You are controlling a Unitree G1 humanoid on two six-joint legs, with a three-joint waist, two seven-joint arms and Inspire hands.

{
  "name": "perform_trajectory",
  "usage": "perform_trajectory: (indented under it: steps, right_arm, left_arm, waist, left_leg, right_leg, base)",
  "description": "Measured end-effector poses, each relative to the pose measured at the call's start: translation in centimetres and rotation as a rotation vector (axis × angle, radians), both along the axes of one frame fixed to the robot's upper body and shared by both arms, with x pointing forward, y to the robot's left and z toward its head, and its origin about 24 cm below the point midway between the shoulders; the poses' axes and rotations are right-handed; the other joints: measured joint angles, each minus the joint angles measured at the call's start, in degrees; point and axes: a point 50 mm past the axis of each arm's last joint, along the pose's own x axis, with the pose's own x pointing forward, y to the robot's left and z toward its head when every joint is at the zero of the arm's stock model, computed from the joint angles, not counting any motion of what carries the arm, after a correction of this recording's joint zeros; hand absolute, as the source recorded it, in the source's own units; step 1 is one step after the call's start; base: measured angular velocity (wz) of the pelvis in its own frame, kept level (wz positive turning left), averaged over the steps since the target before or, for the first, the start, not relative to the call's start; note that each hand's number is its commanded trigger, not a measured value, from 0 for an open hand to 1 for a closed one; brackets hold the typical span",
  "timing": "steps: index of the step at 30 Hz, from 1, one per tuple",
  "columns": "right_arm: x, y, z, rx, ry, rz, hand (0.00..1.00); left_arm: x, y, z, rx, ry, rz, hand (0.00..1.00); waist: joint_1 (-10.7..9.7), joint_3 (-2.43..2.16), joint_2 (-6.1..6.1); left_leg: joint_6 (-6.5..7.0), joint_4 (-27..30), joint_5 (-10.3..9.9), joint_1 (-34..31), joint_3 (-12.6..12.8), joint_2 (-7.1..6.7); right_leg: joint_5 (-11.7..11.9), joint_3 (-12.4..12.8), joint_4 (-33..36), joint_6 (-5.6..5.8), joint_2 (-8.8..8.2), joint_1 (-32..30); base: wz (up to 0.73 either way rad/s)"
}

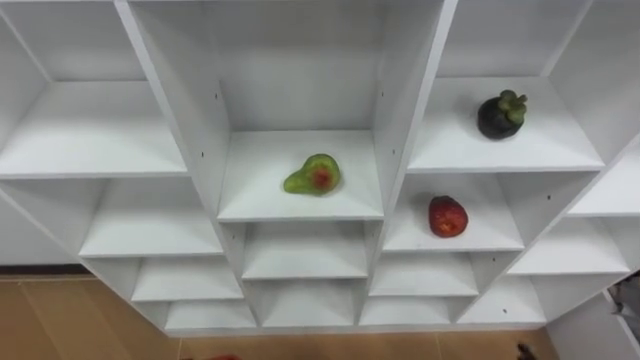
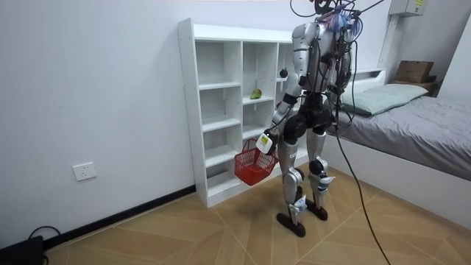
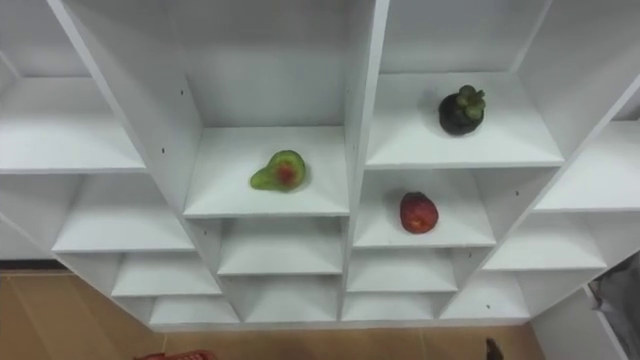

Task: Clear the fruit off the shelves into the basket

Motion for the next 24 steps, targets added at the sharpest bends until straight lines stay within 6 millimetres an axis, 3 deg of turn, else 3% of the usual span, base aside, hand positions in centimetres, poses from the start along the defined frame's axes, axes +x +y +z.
perform_trajectory:
  steps: [7,12,19,24]
  right_arm:
    - [3.8,1.0,5.9,-0.105,-0.403,-0.005,0.0]
    - [4.9,1.3,9.0,-0.121,-0.588,-0.023,0.0]
    - [4.8,2.6,11.2,-0.114,-0.696,0.006,0.0]
    - [5.4,3.7,12.8,-0.144,-0.762,0.118,0.0]
  left_arm:
    - [0.4,-0.3,0.3,0.035,-0.052,-0.036,1.0]
    - [0.1,-0.2,0.3,0.026,-0.05,-0.025,1.0]
    - [-0.1,-0.4,0.2,0.009,-0.052,-0.036,1.0]
    - [0.1,-0.7,0.2,0.005,-0.046,-0.079,1.0]
  waist:
    - [-0.5,0.01,0.35]
    - [-0.9,0.12,0.47]
    - [-0.7,-0.11,0.89]
    - [-0.4,-0.17,1.11]
  left_leg:
    - [0.0,-0.1,0.0,-0.2,0.0,0.06]
    - [0.0,-0.1,0.0,-0.3,0.3,0.08]
    - [0.0,-0.2,0.0,0.0,0.8,0.13]
    - [0.0,-0.2,0.0,0.2,1.0,0.2]
  right_leg:
    - [0.0,-0.1,0.6,0.0,0.01,-0.1]
    - [0.0,0.0,0.6,0.0,0.05,-0.2]
    - [0.0,0.1,0.8,0.0,0.07,-0.9]
    - [0.0,0.1,1.6,0.0,0.09,-1.1]
  base:
    - [0.0]
    - [-0.03]
    - [-0.04]
    - [-0.01]
